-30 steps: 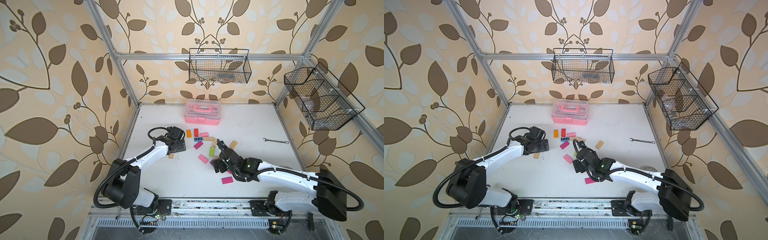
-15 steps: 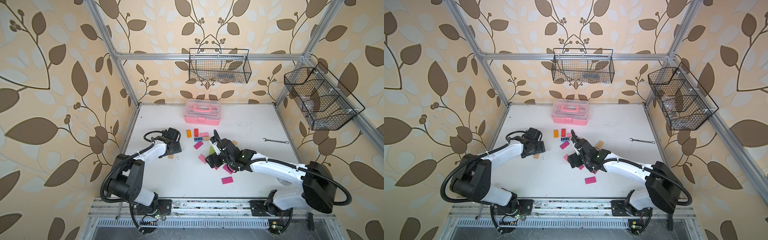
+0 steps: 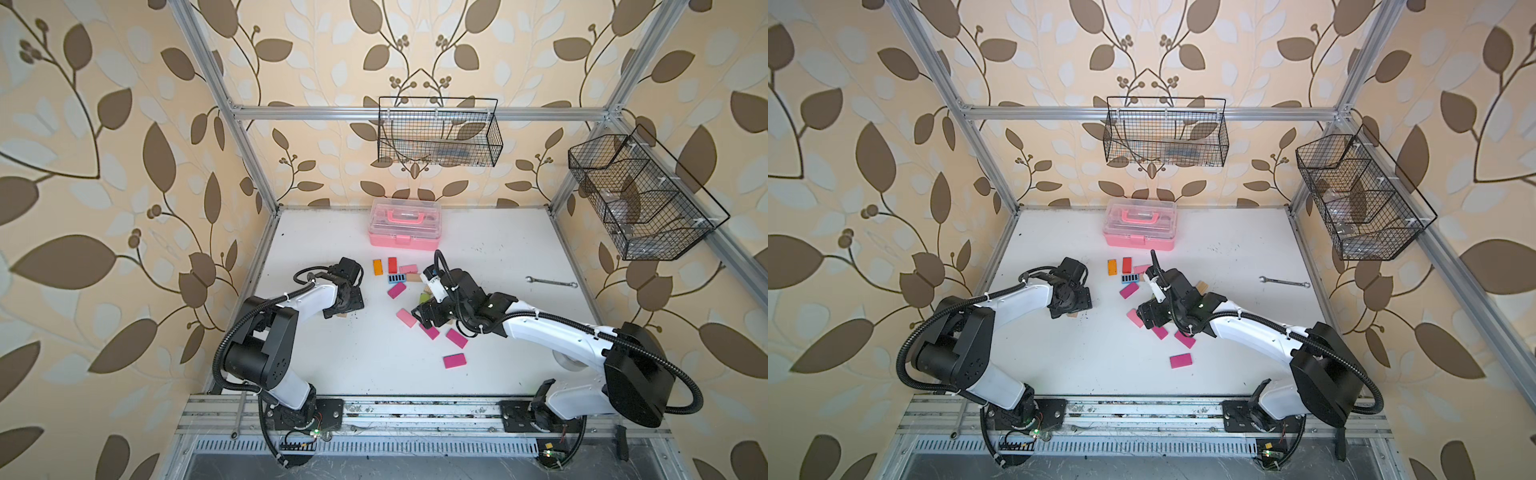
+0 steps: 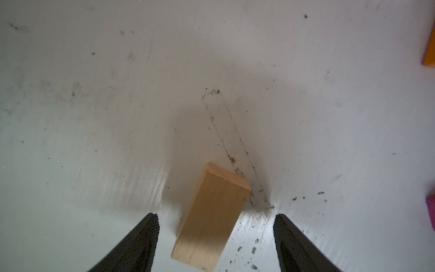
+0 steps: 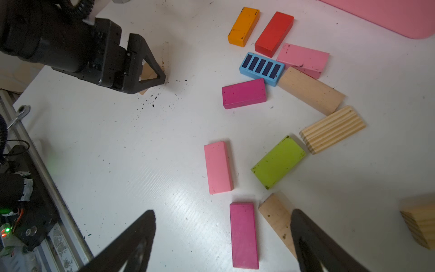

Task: Assemble the number 7 with building blocks
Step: Move the building block to the center of the board.

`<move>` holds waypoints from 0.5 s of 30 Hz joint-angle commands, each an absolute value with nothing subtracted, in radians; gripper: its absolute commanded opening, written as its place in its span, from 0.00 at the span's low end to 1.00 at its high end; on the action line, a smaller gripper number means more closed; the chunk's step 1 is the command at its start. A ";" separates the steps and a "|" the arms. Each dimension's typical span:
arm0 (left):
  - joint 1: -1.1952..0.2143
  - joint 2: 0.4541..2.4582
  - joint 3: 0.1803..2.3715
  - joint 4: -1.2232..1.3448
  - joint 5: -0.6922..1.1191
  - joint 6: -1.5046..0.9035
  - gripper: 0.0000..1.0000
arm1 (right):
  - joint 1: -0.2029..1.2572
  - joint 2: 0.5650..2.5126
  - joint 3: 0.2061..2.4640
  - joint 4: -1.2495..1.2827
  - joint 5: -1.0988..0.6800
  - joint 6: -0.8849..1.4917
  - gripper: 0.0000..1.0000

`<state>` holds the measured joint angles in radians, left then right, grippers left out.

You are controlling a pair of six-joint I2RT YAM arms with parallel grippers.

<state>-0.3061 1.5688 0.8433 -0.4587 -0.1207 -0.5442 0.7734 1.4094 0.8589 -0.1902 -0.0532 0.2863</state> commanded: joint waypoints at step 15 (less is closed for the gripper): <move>-0.351 1.598 0.897 -0.313 0.216 -0.542 0.99 | 0.787 1.442 0.895 -0.161 -0.109 0.230 0.89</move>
